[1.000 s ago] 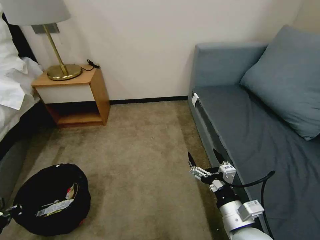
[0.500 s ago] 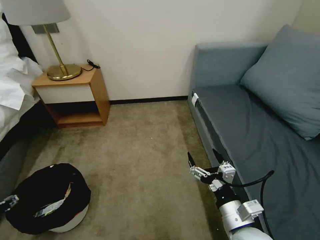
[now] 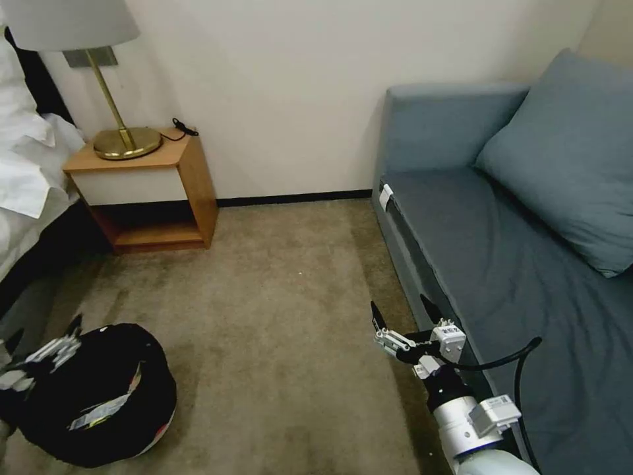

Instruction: Pick up the trash bin, then pick up the garbage on the floor and place it into the trash bin.

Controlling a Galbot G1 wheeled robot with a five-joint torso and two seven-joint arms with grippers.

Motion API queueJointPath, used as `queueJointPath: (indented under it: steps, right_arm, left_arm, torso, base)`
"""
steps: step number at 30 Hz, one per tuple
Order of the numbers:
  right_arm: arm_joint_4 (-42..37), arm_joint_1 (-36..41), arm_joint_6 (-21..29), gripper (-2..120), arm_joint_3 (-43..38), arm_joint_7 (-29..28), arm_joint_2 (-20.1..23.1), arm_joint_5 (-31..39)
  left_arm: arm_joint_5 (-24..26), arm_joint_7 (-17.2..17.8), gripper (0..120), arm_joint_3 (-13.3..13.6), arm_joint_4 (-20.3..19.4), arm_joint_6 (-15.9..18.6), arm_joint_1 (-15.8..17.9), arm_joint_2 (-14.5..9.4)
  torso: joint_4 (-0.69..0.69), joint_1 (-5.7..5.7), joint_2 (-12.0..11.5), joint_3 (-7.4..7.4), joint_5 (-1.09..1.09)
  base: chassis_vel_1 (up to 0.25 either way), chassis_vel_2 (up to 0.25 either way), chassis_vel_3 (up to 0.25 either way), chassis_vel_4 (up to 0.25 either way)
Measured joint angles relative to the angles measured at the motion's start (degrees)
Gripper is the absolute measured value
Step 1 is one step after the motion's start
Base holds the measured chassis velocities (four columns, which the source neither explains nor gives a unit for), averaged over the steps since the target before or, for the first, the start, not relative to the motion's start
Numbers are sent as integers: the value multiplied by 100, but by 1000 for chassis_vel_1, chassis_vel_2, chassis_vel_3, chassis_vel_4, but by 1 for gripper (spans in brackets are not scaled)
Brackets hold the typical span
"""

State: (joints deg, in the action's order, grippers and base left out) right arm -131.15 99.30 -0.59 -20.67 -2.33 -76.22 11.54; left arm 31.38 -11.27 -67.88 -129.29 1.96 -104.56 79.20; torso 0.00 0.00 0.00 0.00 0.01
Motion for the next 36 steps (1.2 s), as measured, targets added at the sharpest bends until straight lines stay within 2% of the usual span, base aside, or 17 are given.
queueJointPath:
  steps: [2, 4, 5, 8, 10, 11, 13, 36]
  right_arm:
    - [0, 0, 0, 100, 1, 0, 0, 0]
    - [0, -1, 0, 100, 0, 1, 0, 0]
    - [0, -1, 0, 100, 0, 1, 0, 0]
    - [0, 0, 0, 100, 1, 1, 0, 0]
    - [0, 0, 1, 100, 1, 1, 0, 0]
    - [0, -1, 1, 100, 1, 1, 0, 0]
    - [0, -1, 1, 100, 1, 1, 0, 0]
    - [0, -1, 1, 100, 1, 1, 0, 0]
  left_arm:
    - [-107, 0, 100, 95, -68, -96, -31, 39]
    - [-608, 1, 100, 590, -191, -508, -192, 96]
    - [-608, 1, 100, 590, -191, -508, -192, 96]
    - [-1283, 99, 100, 1285, 108, -1022, -339, 194]
    - [-1373, 128, 100, 1392, 167, -1098, -351, 225]
    - [-1600, 236, 100, 1658, 293, -1296, -379, 302]
    - [-1762, 368, 100, 1912, 362, -1409, -415, 340]
    - [-1752, 420, 100, 1924, 390, -1373, -412, 329]
  torso:
    - [0, 0, 0, 0, 0]
    - [-1, 0, 0, 0, 2]
    - [-1, 0, 0, 0, 2]
    - [0, 0, 0, 0, -1]
    - [0, 0, 0, 0, -1]
    - [0, 0, 0, 0, -1]
    - [0, 0, 0, 0, -2]
    - [0, 0, 0, 0, -1]
  base:
    - [0, 0, 0, 0]
    - [0, 0, 0, 0]
    - [0, 0, 0, 0]
    - [0, 0, 0, 0]
    - [0, 0, 0, 0]
    - [0, 0, 0, 0]
    - [0, 0, 0, 0]
    - [0, 0, 0, 0]
